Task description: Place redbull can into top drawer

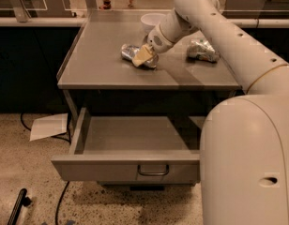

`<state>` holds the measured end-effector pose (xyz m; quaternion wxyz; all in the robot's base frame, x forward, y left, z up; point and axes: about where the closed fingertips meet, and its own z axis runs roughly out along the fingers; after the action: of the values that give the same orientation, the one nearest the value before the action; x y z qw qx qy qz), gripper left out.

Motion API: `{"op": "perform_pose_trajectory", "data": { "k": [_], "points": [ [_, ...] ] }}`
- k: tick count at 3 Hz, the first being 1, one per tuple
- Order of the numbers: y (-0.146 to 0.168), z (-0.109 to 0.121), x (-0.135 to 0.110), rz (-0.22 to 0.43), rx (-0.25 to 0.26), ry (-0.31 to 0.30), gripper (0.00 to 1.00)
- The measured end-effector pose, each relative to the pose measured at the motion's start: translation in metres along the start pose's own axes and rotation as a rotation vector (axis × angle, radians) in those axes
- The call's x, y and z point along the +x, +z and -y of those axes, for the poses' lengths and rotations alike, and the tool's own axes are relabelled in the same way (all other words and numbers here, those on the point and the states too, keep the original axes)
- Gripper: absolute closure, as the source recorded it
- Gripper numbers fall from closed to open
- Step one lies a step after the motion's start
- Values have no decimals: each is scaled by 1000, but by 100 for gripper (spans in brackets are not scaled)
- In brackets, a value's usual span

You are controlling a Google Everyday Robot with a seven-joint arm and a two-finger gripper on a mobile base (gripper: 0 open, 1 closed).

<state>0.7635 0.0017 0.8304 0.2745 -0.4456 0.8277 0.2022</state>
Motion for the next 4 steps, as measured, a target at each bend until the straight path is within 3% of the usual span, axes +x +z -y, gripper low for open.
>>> {"op": "perform_pose_trajectory", "data": {
  "k": [1,2,3,4],
  "points": [
    [0,0,0,0,0,0,89],
    [-5,-7,-3,-28,-6,-30,100],
    [-46,-34,16,-20,-44,-79,100],
    [-88,-65,26,38,-60,-108,100]
  ]
}}
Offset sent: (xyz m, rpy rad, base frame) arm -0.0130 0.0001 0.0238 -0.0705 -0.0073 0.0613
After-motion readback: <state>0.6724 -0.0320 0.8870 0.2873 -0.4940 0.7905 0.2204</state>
